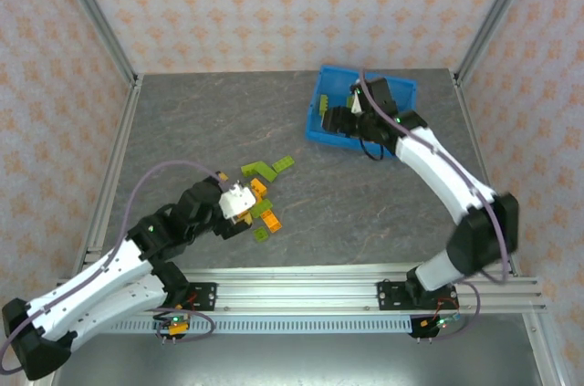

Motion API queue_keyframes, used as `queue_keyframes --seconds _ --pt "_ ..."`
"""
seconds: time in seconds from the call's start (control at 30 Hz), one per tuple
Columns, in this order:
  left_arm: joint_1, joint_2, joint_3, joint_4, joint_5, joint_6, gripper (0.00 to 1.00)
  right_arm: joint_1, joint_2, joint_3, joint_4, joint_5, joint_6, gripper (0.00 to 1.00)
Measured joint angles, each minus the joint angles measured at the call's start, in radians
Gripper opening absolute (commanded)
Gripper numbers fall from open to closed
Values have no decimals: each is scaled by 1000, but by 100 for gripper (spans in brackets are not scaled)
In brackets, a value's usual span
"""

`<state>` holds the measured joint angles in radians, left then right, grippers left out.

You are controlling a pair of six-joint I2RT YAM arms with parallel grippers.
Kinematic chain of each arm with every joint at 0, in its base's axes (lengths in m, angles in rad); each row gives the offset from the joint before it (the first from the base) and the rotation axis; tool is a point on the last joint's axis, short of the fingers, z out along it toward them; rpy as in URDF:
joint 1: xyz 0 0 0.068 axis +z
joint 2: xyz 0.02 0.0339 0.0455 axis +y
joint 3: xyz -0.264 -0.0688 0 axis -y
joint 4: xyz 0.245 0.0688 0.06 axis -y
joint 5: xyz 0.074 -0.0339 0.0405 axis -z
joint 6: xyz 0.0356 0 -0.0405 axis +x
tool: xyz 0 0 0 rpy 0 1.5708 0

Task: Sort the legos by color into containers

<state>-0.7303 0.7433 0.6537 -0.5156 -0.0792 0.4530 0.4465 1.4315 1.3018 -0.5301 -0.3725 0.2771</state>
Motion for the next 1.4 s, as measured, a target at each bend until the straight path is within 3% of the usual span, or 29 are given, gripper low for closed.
queue_keyframes --seconds 0.1,0.23,0.47,0.63,0.9,1.13,1.4 --pt "0 121 137 -27 -42 -216 100 57 -123 -82 -29 -126 -45 74" --pt "0 285 251 -72 -59 -541 100 77 -187 -173 -119 -247 -96 85" --pt "-80 572 247 -118 -6 -1088 99 77 -279 -286 -256 -245 -116 88" --pt "-159 692 230 -100 21 -1385 93 77 -283 -286 -255 -238 -106 87" --pt "-178 882 283 -100 21 -1547 88 77 -271 -286 -256 -229 -98 87" --pt "-178 945 304 -86 18 -1591 58 77 -274 -286 -256 -226 -87 88" --pt "-178 938 276 -72 7 -1608 36 77 -295 -288 -256 -252 -56 87"
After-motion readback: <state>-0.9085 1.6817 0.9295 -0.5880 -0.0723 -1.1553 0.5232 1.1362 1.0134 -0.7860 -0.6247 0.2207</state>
